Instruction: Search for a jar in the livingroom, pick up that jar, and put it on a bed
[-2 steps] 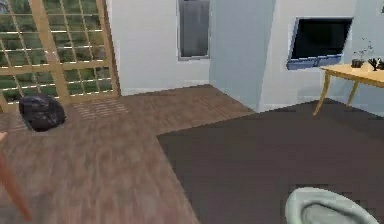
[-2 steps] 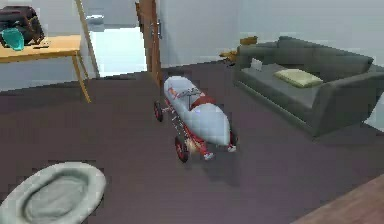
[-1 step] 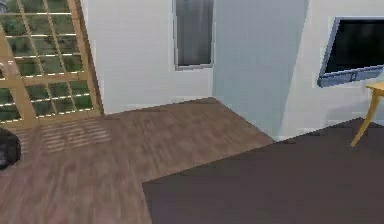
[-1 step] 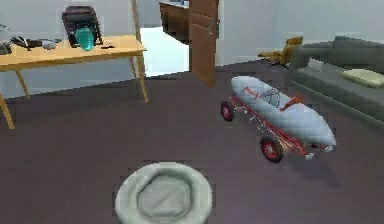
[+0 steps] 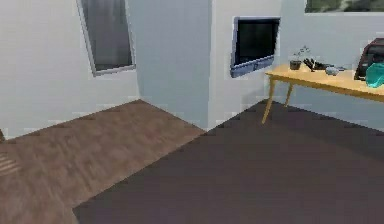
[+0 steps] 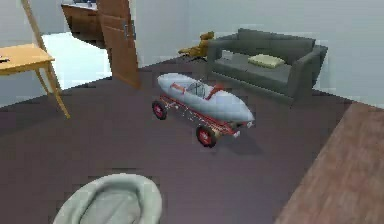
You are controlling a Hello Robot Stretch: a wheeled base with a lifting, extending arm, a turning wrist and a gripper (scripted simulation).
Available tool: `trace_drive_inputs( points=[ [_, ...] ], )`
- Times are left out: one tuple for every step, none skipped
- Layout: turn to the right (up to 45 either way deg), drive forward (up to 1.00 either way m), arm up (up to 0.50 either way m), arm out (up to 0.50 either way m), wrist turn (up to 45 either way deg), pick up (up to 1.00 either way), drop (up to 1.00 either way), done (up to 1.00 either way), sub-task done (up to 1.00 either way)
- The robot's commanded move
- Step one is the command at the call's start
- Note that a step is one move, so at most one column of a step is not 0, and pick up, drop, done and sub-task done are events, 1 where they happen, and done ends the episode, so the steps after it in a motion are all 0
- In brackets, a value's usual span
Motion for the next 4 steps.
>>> trace_drive_inputs(
  points=[
    [0.0, 0.7, 0.0, 0.0, 0.0, 0.0, 0.0, 0.0, 0.0],
    [42.0, 0.0, 0.0, 0.0, 0.0, 0.0, 0.0, 0.0, 0.0],
    [0.0, 0.95, 0.0, 0.0, 0.0, 0.0, 0.0, 0.0, 0.0],
    [45.0, 0.0, 0.0, 0.0, 0.0, 0.0, 0.0, 0.0, 0.0]
  ],
)
